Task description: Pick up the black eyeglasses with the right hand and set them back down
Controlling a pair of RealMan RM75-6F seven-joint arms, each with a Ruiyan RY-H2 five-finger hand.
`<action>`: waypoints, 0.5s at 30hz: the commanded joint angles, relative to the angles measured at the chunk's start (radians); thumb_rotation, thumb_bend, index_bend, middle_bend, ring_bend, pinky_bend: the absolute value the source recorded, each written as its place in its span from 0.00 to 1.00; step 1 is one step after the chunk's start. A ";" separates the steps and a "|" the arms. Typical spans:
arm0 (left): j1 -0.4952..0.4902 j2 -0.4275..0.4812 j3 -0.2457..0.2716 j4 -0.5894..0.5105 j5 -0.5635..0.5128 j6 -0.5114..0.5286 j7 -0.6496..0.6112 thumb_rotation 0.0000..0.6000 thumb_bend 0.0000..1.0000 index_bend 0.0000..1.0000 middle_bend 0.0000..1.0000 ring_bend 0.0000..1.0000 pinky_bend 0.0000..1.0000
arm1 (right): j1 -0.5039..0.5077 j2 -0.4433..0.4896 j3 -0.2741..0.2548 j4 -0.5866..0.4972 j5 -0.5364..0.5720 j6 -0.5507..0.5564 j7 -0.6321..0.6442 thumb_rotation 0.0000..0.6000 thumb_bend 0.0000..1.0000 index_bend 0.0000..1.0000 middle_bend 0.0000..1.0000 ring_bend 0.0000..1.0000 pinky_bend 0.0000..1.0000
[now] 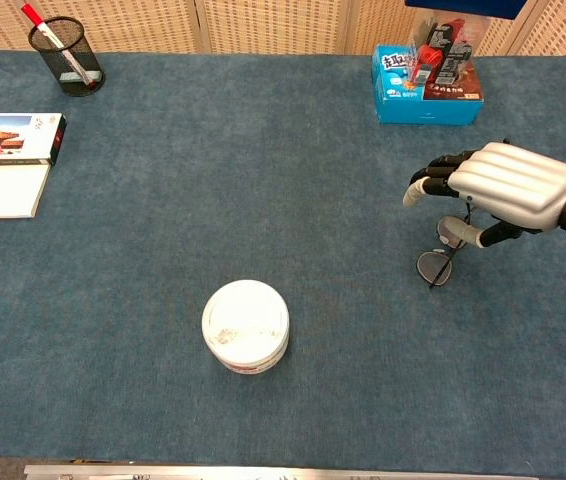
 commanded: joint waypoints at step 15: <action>-0.003 0.000 0.002 -0.003 0.000 -0.005 0.005 1.00 0.51 0.31 0.43 0.36 0.56 | -0.002 -0.043 0.000 0.065 0.020 -0.005 -0.028 1.00 0.49 0.29 0.25 0.20 0.33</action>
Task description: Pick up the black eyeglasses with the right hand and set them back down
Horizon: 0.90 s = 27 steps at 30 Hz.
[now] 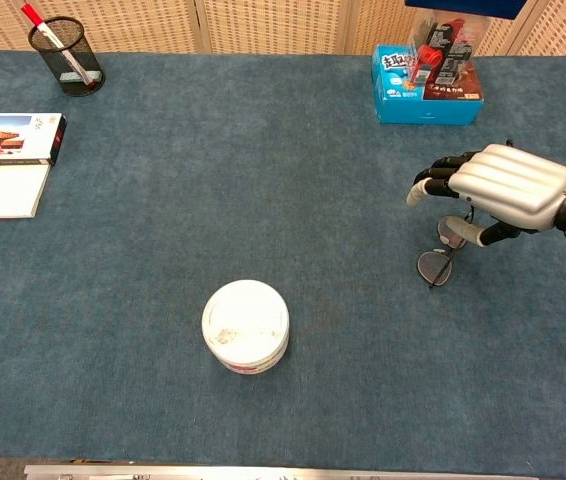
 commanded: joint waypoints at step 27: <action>0.000 -0.011 0.005 0.019 0.005 -0.004 -0.021 1.00 0.51 0.31 0.43 0.36 0.56 | 0.015 -0.085 -0.003 0.144 0.036 -0.048 0.001 1.00 0.50 0.29 0.25 0.20 0.33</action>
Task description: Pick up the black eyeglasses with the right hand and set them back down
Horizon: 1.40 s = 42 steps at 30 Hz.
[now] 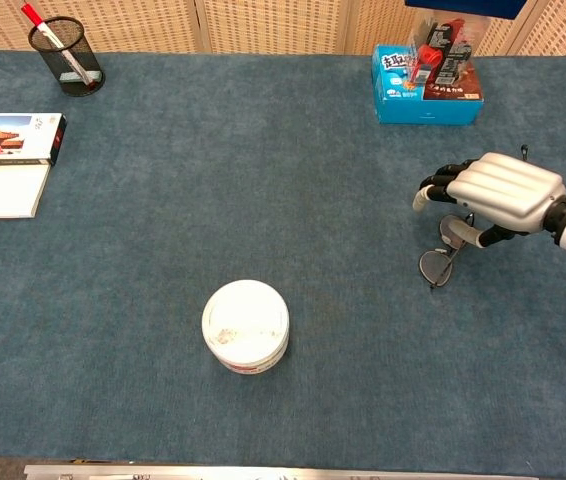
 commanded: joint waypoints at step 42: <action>-0.003 -0.001 -0.002 0.001 -0.003 -0.007 -0.003 1.00 0.51 0.31 0.43 0.36 0.56 | 0.004 -0.005 0.013 0.021 0.009 0.050 0.037 1.00 0.51 0.29 0.25 0.20 0.33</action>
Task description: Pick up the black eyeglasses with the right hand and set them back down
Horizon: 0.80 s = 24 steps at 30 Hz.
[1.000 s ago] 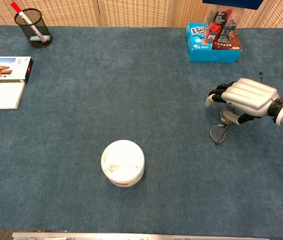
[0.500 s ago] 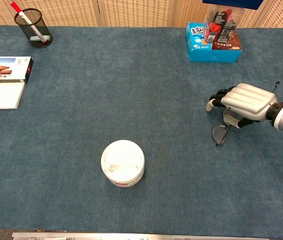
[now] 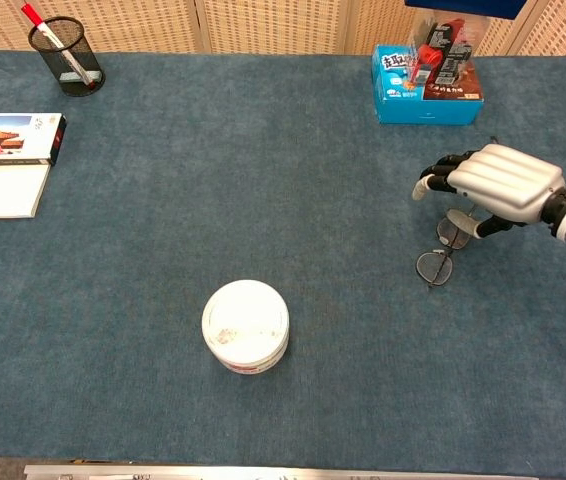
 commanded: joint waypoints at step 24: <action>0.003 0.007 0.000 -0.016 0.003 0.010 0.010 1.00 0.51 0.31 0.43 0.36 0.56 | -0.008 0.145 0.101 -0.241 -0.048 0.205 0.038 1.00 0.51 0.29 0.25 0.20 0.33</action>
